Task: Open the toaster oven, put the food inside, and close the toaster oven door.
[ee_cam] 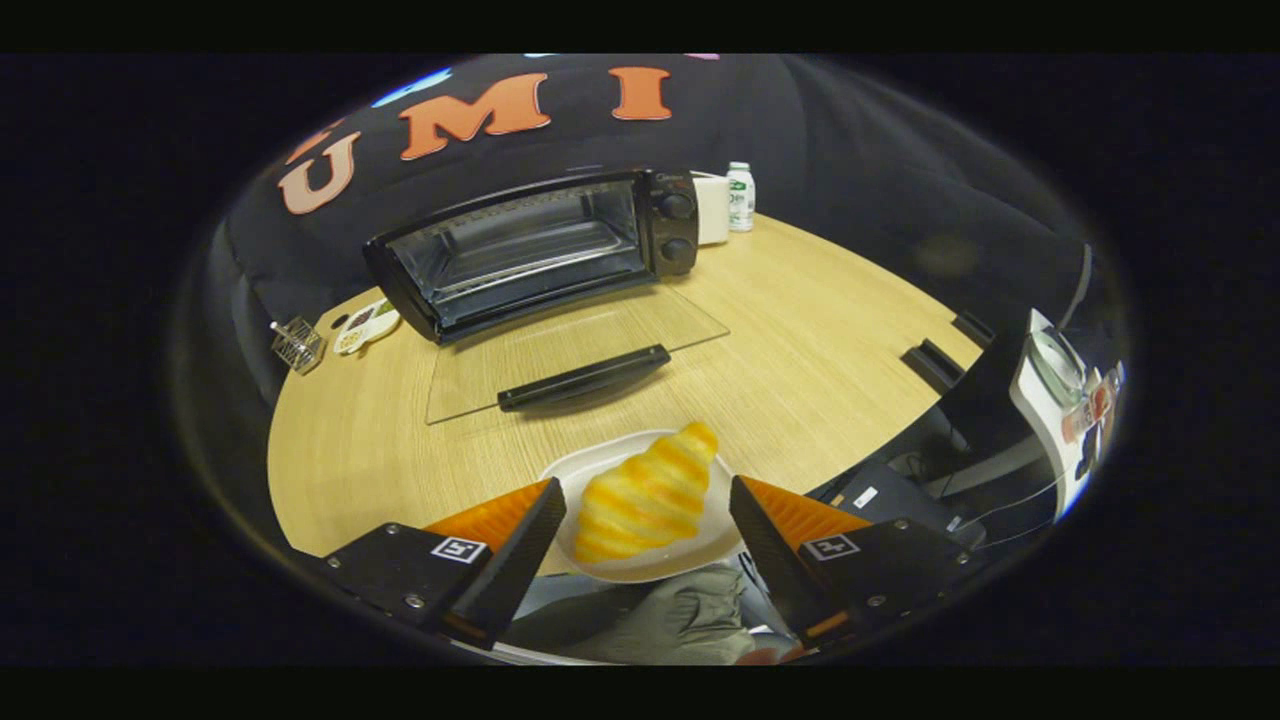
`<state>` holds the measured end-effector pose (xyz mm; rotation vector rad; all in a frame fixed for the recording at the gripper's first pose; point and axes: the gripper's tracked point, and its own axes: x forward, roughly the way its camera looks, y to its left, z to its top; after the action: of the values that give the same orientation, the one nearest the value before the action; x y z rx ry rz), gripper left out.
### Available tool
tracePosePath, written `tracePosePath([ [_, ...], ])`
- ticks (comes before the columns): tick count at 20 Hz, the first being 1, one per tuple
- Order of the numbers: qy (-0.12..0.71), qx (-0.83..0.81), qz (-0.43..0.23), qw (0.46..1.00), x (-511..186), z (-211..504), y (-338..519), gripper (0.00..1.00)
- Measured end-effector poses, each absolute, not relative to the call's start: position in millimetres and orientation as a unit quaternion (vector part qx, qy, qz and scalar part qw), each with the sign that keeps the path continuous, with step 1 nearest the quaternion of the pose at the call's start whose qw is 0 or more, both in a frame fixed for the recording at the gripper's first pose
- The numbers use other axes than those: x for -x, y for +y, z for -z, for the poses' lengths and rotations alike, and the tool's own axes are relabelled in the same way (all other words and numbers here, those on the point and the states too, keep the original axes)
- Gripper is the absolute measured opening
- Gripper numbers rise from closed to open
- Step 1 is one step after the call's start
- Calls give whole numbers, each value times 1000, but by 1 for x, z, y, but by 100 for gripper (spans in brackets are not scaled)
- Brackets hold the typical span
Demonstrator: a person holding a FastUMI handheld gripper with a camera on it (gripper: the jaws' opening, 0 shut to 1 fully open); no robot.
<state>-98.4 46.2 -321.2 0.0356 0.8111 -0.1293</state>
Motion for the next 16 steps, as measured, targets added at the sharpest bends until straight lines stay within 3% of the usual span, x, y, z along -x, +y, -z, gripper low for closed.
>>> tracePosePath([
  [16, 454, -24, 103, 885, 113, 377, 55, 99],
])
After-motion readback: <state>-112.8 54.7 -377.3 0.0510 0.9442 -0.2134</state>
